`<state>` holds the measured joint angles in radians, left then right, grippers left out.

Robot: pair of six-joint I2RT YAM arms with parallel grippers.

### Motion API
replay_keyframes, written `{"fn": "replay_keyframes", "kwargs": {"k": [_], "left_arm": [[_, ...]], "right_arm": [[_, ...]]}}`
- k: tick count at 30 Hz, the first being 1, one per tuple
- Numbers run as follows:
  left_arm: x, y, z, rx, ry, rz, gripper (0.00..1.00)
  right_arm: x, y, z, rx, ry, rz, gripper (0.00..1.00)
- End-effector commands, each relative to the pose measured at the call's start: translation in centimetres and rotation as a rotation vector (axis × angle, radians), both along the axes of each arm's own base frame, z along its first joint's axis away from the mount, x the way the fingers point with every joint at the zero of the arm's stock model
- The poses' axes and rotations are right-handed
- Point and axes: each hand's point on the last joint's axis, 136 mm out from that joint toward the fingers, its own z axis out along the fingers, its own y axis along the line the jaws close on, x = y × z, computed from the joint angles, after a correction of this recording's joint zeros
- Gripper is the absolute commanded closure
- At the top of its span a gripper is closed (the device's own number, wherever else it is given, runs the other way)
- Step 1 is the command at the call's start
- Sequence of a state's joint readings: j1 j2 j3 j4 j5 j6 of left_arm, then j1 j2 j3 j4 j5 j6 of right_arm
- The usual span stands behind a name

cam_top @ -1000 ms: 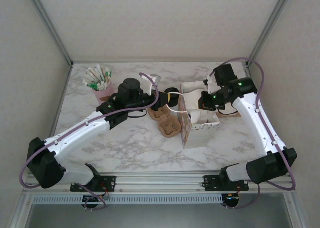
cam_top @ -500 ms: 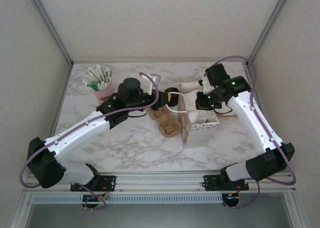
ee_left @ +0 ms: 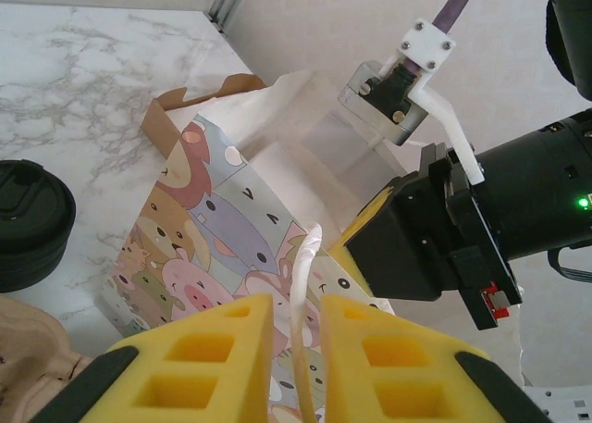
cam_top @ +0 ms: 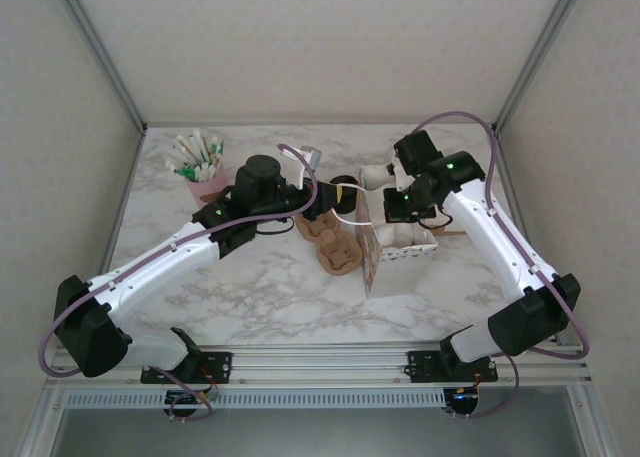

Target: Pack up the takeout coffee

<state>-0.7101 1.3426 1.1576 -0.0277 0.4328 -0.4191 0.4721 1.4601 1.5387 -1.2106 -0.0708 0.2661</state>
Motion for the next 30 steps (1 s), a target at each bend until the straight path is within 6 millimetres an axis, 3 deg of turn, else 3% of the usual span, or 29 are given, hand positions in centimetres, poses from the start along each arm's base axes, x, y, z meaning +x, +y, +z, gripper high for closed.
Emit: {"fn": "replay_keyframes", "kwargs": {"k": [1,10,30], "left_arm": [[0.1,-0.3,1.8,-0.018,-0.043,-0.002,0.78],[0.2,-0.4,1.9,-0.018,-0.043,-0.002,0.72],[0.2,0.2,3.3,-0.052,-0.074,0.024,0.55]], "right_arm": [[0.2,0.1,-0.9,-0.025,0.013,-0.008,1.0],[0.1,0.1,-1.4,-0.033,0.022,-0.009,1.0],[-0.1,-0.1,0.3,-0.01,-0.021,-0.016,0.75]]}}
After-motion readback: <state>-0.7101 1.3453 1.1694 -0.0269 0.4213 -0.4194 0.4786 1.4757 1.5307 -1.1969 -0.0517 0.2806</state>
